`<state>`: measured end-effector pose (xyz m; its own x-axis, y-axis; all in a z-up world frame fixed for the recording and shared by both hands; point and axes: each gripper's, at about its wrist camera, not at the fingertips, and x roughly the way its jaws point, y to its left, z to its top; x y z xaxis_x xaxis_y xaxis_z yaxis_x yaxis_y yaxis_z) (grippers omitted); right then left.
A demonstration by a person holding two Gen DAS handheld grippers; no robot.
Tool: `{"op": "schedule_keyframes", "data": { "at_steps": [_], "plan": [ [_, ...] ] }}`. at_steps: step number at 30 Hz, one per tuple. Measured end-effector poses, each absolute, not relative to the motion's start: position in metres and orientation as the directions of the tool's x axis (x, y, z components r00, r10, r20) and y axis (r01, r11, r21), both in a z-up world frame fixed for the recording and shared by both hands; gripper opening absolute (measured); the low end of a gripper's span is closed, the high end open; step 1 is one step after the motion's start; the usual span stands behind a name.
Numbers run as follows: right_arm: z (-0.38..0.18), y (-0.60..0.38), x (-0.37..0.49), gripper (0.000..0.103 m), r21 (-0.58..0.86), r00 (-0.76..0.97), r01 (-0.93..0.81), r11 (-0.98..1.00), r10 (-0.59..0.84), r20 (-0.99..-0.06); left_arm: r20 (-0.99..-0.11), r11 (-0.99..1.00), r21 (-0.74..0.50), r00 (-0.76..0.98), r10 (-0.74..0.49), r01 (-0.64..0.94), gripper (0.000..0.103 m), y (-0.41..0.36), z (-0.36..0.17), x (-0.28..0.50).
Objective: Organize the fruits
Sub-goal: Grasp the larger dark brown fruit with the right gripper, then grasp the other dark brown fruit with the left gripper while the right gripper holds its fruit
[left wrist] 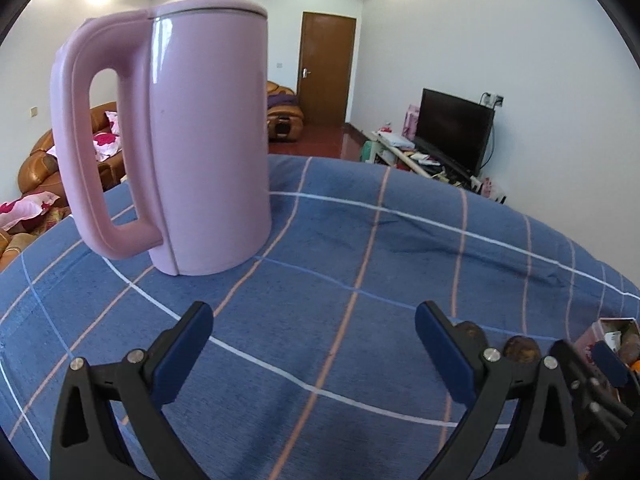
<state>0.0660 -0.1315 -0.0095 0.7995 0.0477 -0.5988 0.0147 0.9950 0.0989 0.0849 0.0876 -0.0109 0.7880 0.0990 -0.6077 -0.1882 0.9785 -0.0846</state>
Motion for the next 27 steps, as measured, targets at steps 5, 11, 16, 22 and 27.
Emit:
{"op": "schedule_keyframes", "data": {
  "at_steps": [5, 11, 16, 22, 27],
  "plan": [
    [-0.024, -0.115, 0.093, 0.062, 0.071, 0.721, -0.011, 0.997, 0.057, -0.691, -0.64, 0.973, -0.078, 0.759, 0.118, -0.217, 0.103, 0.095, -0.016, 0.093],
    [-0.035, -0.105, 0.111, 0.054, 0.047, 0.662, -0.026, 0.999, 0.053, -0.748, -0.657, 0.974, -0.063, 0.744, 0.122, -0.216, 0.103, 0.095, -0.019, 0.097],
    [-0.04, -0.104, 0.116, 0.046, 0.053, 0.63, -0.044, 0.998, 0.069, -0.774, -0.652, 0.977, -0.05, 0.748, 0.124, -0.206, 0.103, 0.092, -0.02, 0.098],
    [-0.039, -0.095, 0.112, 0.038, 0.023, 0.63, -0.088, 0.996, 0.073, -0.773, -0.643, 0.98, -0.045, 0.757, 0.121, -0.195, 0.103, 0.091, -0.018, 0.095],
    [-0.019, -0.096, 0.082, 0.038, -0.009, 0.744, -0.049, 0.999, 0.03, -0.667, -0.632, 0.984, -0.043, 0.767, 0.107, -0.174, 0.103, 0.087, -0.016, 0.091]
  ]
}}
